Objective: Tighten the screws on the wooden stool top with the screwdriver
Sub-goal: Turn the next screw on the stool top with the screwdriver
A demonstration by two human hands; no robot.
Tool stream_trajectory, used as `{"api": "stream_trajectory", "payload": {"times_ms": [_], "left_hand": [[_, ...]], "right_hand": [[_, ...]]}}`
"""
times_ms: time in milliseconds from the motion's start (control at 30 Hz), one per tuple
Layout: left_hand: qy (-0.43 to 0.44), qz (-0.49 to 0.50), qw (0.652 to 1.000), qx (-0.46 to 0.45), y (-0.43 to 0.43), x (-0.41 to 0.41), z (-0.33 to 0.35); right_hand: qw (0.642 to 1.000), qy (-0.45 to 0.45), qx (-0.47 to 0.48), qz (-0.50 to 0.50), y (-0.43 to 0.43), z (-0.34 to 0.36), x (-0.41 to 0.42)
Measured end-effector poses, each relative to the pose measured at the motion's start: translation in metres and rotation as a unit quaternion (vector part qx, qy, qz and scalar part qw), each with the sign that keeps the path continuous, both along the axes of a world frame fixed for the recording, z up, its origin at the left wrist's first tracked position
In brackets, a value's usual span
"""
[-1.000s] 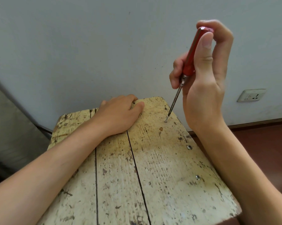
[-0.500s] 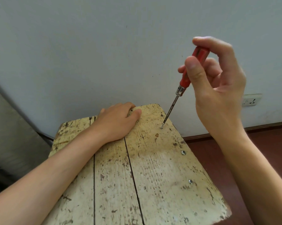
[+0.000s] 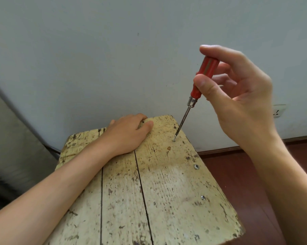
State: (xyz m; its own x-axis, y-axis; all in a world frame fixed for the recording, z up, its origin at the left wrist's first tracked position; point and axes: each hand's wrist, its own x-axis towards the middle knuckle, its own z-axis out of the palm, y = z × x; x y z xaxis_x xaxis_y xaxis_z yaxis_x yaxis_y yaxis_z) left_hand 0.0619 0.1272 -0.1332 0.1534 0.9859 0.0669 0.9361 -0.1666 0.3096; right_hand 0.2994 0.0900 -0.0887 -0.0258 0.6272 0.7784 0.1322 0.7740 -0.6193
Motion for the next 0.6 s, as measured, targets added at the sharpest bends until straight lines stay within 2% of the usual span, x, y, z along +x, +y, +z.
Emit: {"api": "stream_trajectory", "payload": {"times_ms": [100,300,600], "left_hand": [[-0.003,-0.003,1.0,0.002,0.0,0.0,0.001],[-0.006,-0.005,1.0,0.002,0.0,-0.001,-0.001],[-0.005,-0.003,1.0,0.001,0.001,-0.001,-0.002]], "right_hand": [[1.0,-0.004,0.004,-0.003,-0.001,0.0,-0.001],[0.998,-0.024,-0.016,0.056,-0.005,0.005,0.01],[0.999,-0.034,0.001,0.006,-0.006,0.006,0.007]]}}
